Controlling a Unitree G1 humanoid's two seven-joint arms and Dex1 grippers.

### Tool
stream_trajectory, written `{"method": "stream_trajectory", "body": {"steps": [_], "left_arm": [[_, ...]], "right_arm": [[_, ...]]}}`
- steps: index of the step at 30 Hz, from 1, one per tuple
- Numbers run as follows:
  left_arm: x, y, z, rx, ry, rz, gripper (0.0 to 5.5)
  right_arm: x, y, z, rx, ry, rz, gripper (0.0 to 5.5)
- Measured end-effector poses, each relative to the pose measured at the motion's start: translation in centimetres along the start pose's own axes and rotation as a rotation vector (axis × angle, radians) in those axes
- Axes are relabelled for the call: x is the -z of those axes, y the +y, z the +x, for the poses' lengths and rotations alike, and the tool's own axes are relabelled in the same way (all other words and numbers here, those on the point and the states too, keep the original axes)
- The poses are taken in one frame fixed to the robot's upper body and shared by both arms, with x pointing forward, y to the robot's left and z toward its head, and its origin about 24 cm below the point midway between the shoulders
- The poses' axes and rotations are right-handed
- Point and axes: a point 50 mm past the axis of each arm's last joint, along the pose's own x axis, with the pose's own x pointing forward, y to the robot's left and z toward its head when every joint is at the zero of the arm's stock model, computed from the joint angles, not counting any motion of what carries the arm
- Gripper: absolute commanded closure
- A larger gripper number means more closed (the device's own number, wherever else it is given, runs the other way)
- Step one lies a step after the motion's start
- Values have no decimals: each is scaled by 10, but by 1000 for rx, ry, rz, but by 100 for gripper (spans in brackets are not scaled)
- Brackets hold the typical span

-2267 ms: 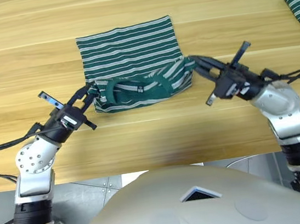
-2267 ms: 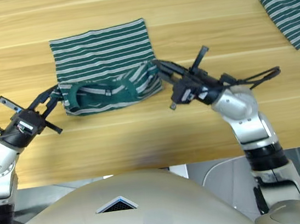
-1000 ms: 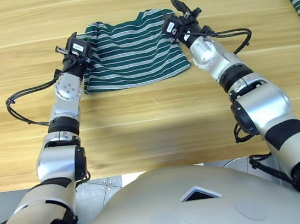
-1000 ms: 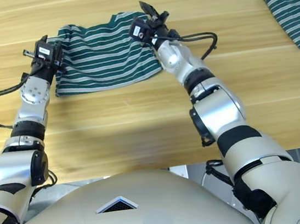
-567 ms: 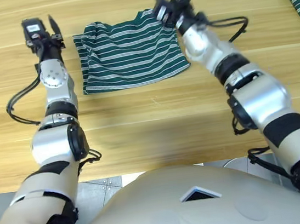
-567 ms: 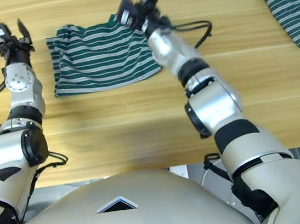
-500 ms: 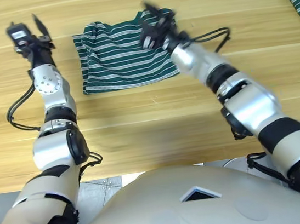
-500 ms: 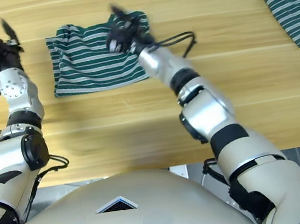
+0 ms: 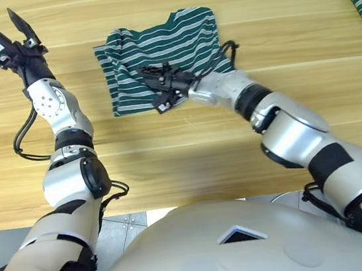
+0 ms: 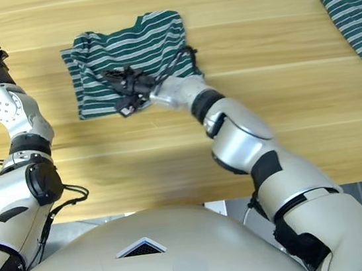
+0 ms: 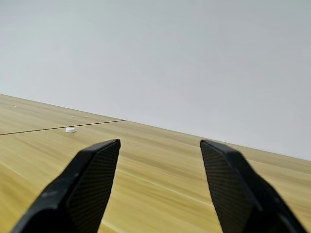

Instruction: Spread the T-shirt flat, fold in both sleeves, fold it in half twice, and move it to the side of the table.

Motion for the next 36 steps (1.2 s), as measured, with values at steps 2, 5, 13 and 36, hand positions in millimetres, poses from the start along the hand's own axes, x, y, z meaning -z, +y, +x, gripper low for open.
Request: {"method": "stream_trajectory", "body": {"steps": [2, 5, 13, 36], "left_arm": [[1, -6, 0, 34, 9, 15, 244], [5, -18, -2, 103, 28, 38, 244], [1, -44, -2, 335, -1, 150, 244], [13, -87, -161, 1713, -162, 462, 244]], "right_arm": [[15, 4, -23, -29, -20, -46, 333], [21, 12, -69, -92, -111, -85, 333], [2, 26, -208, -173, -39, 187, 333], [-52, 22, -212, 108, 79, 691, 333]]}}
